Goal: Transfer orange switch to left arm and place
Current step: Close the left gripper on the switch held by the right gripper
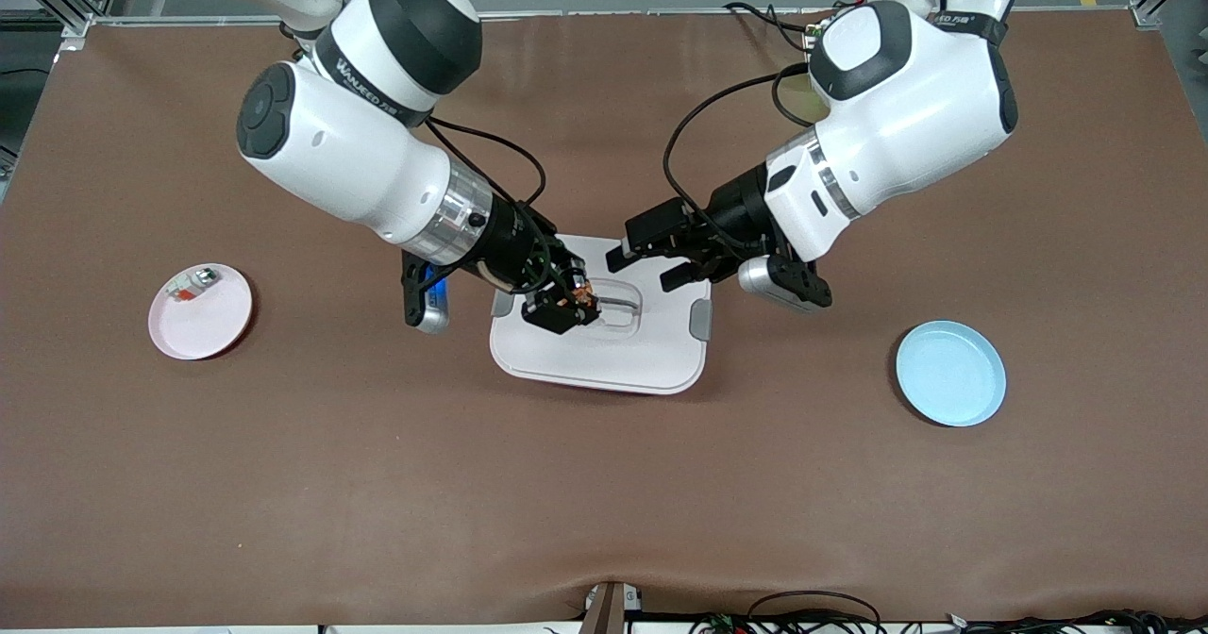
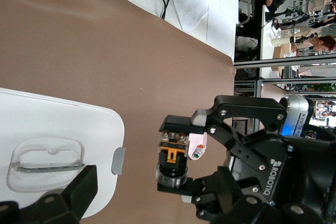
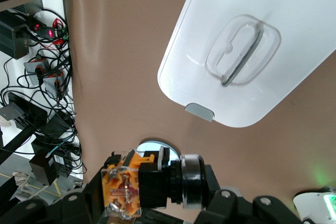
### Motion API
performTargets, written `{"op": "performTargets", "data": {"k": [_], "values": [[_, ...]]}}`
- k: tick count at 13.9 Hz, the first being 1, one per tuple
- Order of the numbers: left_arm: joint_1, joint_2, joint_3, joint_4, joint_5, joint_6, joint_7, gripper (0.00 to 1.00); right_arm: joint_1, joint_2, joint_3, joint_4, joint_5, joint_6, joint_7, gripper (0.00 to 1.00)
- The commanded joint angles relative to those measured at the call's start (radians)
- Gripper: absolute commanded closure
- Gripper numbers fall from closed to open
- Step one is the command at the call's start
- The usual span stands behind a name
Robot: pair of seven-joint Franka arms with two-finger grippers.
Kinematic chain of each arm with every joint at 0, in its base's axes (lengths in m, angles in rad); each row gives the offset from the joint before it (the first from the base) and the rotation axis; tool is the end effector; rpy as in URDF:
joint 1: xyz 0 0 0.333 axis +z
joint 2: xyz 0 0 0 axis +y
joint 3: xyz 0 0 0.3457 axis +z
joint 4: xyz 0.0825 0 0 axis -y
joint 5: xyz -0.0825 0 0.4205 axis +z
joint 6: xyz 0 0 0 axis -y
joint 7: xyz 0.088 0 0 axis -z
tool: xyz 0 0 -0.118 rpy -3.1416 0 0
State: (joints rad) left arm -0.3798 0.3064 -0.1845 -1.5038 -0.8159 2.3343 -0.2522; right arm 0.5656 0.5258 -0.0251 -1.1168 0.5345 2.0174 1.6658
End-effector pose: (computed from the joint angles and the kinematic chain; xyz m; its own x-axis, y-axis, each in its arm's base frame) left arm 0.6320 -0.3980 0.5718 0.9828 0.1706 0.0703 0.0503 -0.6140 0.7877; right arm 0.6615 0.4443 0.5743 0.3297 -0.7851 -0.5243 -0.9399 -0.2209 -0.2603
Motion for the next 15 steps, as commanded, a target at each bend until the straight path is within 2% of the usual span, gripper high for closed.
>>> {"op": "performTargets", "data": {"k": [1,8,12,13,14,15], "values": [[-0.017,0.063,0.004,0.073,-0.025,0.007,0.04,0.0,0.019,0.054,-0.018,0.086,0.015,-0.005,0.057,1.0],[-0.05,0.171,0.004,0.165,-0.029,0.017,0.09,0.0,0.02,0.054,-0.013,0.089,0.016,-0.008,0.095,1.0],[-0.06,0.175,0.004,0.162,-0.031,0.031,0.09,0.0,0.02,0.054,-0.013,0.092,0.016,-0.008,0.115,1.0],[-0.059,0.175,0.004,0.16,-0.031,0.031,0.088,0.08,0.02,0.054,-0.013,0.092,0.016,-0.008,0.115,1.0],[-0.059,0.174,0.004,0.16,-0.031,0.031,0.088,0.41,0.02,0.054,-0.013,0.092,0.016,-0.006,0.115,1.0],[-0.059,0.175,0.004,0.16,-0.031,0.031,0.088,0.6,0.022,0.054,-0.012,0.095,0.016,-0.008,0.115,1.0]]}}
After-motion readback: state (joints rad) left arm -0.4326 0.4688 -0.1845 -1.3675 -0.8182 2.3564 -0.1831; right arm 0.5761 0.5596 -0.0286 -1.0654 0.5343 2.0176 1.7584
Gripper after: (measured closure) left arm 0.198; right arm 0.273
